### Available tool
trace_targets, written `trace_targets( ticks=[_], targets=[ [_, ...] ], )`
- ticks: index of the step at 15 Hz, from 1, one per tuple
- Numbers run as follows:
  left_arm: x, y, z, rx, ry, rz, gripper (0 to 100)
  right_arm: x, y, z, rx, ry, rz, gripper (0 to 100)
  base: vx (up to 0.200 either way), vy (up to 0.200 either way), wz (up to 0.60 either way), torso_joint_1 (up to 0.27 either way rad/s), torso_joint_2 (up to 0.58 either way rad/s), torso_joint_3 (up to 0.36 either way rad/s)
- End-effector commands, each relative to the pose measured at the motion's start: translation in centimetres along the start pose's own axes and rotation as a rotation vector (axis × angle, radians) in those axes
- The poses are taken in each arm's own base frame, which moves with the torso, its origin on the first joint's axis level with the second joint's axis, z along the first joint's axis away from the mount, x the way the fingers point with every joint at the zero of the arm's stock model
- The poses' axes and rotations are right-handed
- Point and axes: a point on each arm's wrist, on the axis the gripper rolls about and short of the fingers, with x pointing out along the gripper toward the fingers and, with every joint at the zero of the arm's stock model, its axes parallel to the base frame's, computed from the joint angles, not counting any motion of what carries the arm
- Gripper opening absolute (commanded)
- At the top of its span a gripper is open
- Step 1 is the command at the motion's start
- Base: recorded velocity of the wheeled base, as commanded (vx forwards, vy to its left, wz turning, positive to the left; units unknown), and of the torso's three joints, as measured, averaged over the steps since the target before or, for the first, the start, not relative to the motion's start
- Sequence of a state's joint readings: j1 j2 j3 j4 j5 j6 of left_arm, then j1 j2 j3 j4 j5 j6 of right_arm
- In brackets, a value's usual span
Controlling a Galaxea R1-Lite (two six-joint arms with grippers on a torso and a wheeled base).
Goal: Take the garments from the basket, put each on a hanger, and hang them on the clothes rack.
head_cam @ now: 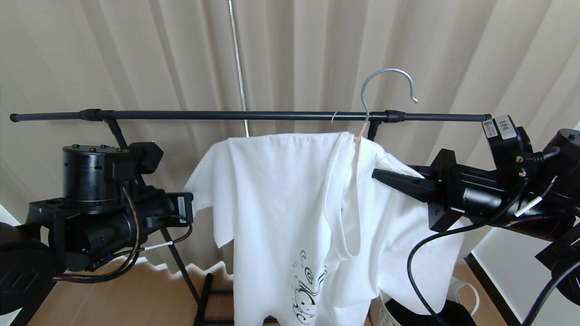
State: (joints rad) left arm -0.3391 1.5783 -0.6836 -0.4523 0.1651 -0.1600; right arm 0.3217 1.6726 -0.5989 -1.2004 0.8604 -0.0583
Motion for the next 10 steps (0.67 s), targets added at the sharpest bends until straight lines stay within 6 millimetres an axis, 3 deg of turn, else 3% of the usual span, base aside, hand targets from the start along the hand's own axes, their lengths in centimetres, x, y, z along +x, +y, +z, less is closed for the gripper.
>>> trace_targets(
  ticks=[1, 10],
  targets=[
    [-0.6, 0.5, -0.2, -0.007, 0.000, 0.015, 0, -0.1, -0.1, 0.0, 0.000, 0.000, -0.006, 0, 0.000, 0.000, 0.00, 0.000, 0.00, 0.000],
    [-0.8, 1.5, -1.6, -0.040, 0.041, 0.045, 0, -0.9, -0.9, 0.2, 0.000, -0.001, -0.047, 0, 0.000, 0.000, 0.00, 0.000, 0.00, 0.000]
  ],
)
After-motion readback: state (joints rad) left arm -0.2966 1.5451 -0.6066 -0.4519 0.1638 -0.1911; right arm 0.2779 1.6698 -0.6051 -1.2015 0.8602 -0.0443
